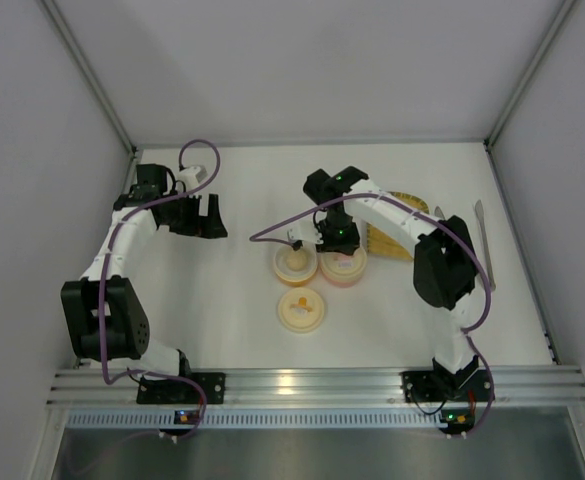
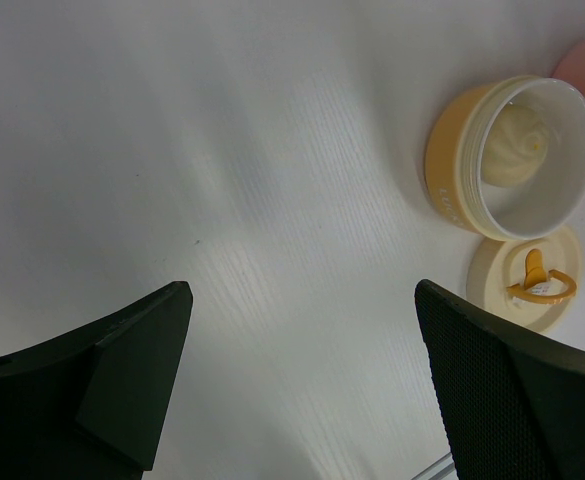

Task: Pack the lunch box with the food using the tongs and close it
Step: Close the box lid on the packing box.

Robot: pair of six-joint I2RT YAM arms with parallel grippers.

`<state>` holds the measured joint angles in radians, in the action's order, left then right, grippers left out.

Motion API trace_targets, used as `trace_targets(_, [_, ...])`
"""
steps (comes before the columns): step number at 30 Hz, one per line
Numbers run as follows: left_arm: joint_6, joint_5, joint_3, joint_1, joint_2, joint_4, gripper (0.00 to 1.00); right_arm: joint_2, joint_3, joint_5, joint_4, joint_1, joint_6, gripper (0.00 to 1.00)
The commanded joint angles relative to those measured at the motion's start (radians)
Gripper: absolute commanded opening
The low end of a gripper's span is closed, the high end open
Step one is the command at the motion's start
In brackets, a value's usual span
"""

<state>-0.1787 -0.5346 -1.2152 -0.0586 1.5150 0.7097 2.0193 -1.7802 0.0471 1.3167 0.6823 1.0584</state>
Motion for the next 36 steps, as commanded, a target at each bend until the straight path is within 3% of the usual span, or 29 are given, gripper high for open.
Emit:
trace_targets(1, [-0.01, -0.015, -0.01, -0.003, 0.01, -0.03, 0.98, -0.01, 0.001, 0.023, 0.107, -0.007, -0.011, 0.15])
trace_targets(6, [-0.01, -0.016, -0.009, -0.003, 0.01, -0.026, 0.98, -0.01, -0.002, 0.026, 0.115, -0.006, -0.011, 0.35])
trace_targets(14, [-0.011, -0.018, -0.021, -0.003, 0.007, -0.018, 0.98, -0.022, -0.027, 0.042, 0.136, -0.006, -0.026, 0.45])
trace_targets(25, [-0.031, -0.015, -0.02, -0.003, -0.024, -0.01, 0.98, -0.056, -0.087, 0.099, 0.151, -0.018, -0.057, 0.51])
trace_targets(36, [-0.036, -0.011, -0.021, -0.003, -0.036, -0.006, 0.98, -0.054, -0.067, 0.117, 0.145, -0.052, -0.103, 0.47])
